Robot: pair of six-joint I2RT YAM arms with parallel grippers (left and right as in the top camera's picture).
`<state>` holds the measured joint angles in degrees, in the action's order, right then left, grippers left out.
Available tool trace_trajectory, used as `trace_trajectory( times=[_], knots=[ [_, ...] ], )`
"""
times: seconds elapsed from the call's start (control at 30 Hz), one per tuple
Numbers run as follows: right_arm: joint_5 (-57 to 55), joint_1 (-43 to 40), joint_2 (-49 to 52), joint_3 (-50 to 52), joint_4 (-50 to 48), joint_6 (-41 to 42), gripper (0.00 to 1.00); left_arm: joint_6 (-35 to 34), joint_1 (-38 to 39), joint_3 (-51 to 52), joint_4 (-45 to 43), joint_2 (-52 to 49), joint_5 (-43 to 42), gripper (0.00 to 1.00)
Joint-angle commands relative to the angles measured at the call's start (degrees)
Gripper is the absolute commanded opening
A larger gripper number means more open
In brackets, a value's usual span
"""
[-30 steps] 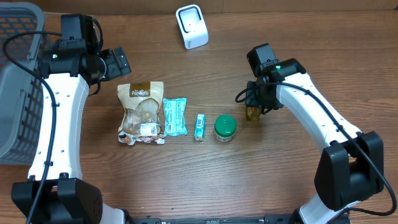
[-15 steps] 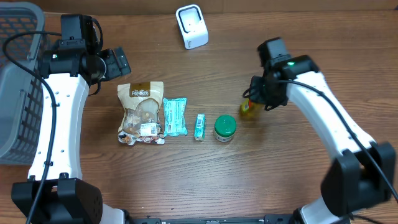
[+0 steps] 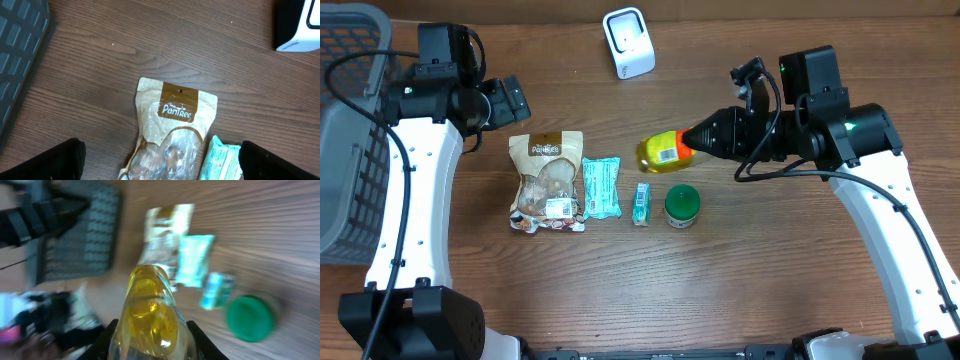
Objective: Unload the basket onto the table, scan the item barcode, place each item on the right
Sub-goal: 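Carry the yellow bottle with the right gripper toward the white scanner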
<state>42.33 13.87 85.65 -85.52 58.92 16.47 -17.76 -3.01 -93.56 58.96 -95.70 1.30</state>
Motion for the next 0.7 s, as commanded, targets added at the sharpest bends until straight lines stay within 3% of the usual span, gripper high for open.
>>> trace_trajectory(
  times=[0.0, 0.67],
  knots=[
    [13.75, -0.15, -1.53, -1.62, -1.49, -0.48, 0.2, 0.44, 0.39, -0.42, -0.02, 0.11, 0.39, 1.0],
    [15.87, -0.11, -1.53, -1.57, -1.16, -1.75, 0.21, 0.44, 0.39, -0.42, -0.02, 0.11, 0.39, 1.0]
  ],
)
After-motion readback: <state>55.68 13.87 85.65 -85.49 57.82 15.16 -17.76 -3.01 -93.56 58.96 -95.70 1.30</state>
